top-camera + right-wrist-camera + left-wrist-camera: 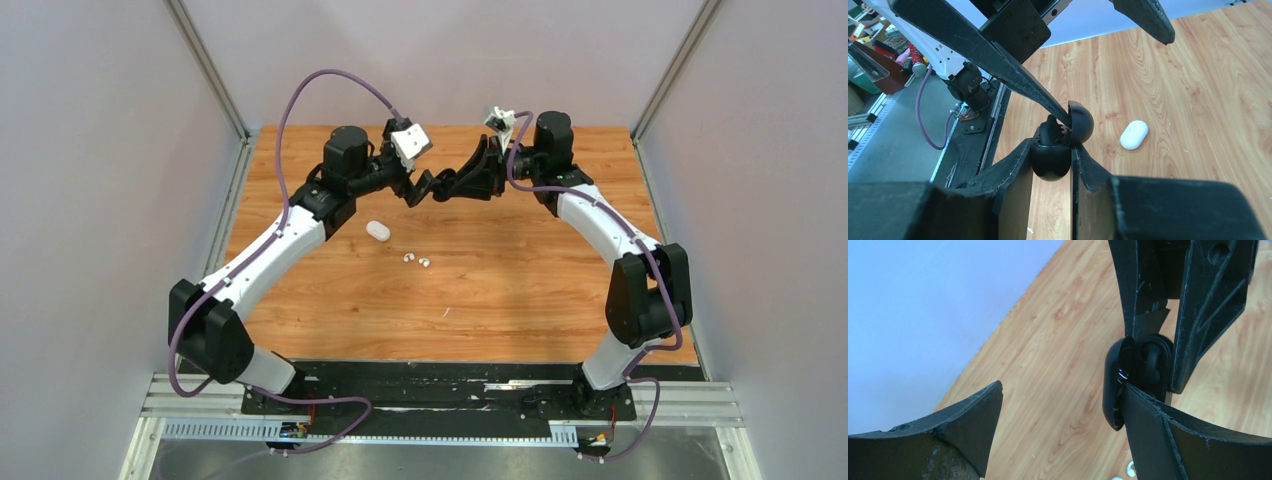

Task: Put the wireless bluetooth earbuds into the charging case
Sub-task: Close the charging case with the earbuds at the center of the board.

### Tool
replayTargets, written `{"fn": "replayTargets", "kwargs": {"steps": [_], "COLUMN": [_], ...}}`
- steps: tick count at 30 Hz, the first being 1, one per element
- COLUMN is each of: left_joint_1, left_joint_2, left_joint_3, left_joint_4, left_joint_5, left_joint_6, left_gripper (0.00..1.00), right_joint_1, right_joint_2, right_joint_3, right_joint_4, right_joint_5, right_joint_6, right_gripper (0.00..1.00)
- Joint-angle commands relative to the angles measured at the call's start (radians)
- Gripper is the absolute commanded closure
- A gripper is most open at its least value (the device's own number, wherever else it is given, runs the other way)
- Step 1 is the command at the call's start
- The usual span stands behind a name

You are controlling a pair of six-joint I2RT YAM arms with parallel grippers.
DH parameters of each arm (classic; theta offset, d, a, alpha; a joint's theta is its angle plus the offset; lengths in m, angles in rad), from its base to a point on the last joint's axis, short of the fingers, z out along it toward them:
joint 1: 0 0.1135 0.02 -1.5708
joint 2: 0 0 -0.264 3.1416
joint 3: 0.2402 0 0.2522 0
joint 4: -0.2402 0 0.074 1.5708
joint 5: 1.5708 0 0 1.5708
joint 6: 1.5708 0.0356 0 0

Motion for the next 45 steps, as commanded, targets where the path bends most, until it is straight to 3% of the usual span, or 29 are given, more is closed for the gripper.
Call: {"fn": "replayTargets", "kwargs": {"steps": [1,7,12,15,18,30,33,38,45], "left_joint_1": [-0.025,0.030,0.113,0.142,0.143,0.129,0.132,0.162,0.170], "left_joint_2": [0.000,0.027,0.088,0.125,0.118,0.192,0.200,0.222,0.235], "left_joint_3": [0.056,0.212,0.369,0.373,0.273,0.258,0.260,0.225,0.230], "left_joint_4": [0.094,0.002,-0.144,-0.175,-0.089,-0.120,-0.062,0.118,0.118], "left_joint_5": [-0.111,0.069,0.424,0.541,0.617,0.628,0.624,0.585,0.558], "left_joint_6": [0.038,0.026,-0.133,-0.258,-0.327,-0.254,-0.332,-0.582,-0.587], "left_gripper": [0.06,0.06,0.05,0.04,0.03,0.02,0.02,0.03,0.05], "right_joint_1": [0.005,-0.003,-0.005,-0.009,-0.013,-0.014,-0.015,-0.013,-0.013], "right_joint_2": [-0.004,0.005,0.011,0.014,0.020,0.020,0.016,0.006,-0.006], "right_joint_3": [0.006,0.008,0.010,0.013,0.016,0.001,-0.002,0.000,-0.004], "right_joint_4": [0.073,0.067,0.072,0.109,0.164,0.214,0.206,0.212,0.200], "right_joint_5": [-0.012,-0.014,-0.014,0.004,0.028,0.053,0.033,0.002,-0.005], "right_joint_6": [-0.009,-0.017,-0.018,0.028,0.096,0.150,0.113,0.093,0.082], "right_gripper": [1.00,1.00,1.00,1.00,1.00,1.00,1.00,1.00,1.00]}}
